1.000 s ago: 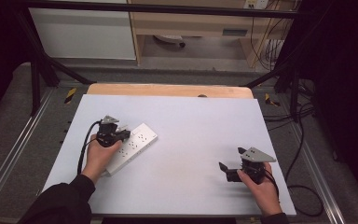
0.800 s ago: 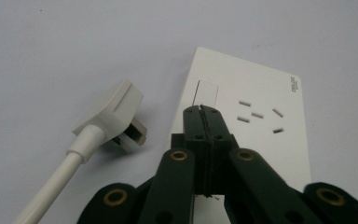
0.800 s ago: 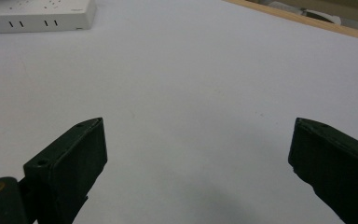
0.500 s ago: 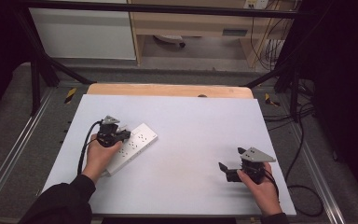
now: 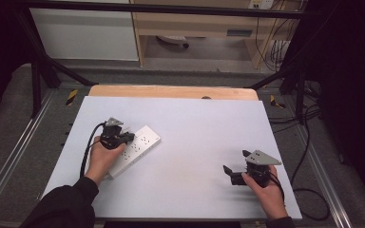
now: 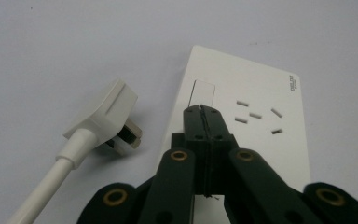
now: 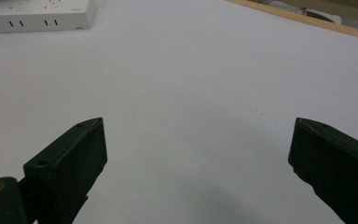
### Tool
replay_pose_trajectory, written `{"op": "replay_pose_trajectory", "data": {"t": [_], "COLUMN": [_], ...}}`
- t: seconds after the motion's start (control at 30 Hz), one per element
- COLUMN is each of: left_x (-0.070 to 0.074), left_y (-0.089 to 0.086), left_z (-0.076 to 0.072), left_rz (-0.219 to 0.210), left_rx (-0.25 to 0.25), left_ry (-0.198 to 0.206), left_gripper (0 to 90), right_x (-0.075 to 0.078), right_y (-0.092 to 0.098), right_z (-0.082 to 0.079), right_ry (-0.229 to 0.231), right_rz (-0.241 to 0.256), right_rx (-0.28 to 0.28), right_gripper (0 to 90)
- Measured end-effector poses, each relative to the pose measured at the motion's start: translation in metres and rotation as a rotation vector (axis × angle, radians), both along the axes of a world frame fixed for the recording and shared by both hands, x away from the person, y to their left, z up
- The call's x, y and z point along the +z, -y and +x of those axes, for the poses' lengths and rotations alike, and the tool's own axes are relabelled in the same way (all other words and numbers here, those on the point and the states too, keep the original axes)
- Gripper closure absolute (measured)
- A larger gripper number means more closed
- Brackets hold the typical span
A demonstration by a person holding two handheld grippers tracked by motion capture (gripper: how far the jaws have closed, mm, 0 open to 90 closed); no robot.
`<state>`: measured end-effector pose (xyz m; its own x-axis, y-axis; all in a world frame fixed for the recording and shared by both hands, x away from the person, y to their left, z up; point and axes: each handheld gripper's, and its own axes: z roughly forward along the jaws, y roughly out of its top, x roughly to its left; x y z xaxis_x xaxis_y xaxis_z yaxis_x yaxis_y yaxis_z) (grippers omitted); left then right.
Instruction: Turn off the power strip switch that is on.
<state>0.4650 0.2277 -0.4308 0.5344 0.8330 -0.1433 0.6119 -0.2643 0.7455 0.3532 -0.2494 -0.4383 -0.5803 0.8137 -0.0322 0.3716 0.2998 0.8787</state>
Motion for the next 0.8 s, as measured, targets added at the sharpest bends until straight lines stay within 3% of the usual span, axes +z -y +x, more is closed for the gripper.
{"op": "replay_pose_trajectory", "data": {"t": [0.8], "left_x": [-0.0009], "left_y": [-0.0014], "left_z": [-0.0008], "left_rz": [-0.015], "left_rx": [0.008], "left_ry": [0.006], "left_gripper": [90.0], "right_x": [0.0003], "right_y": [0.0003], "right_z": [-0.0003], "right_ry": [0.003], "right_rz": [0.002], "right_rx": [0.000], "right_gripper": [4.8]}}
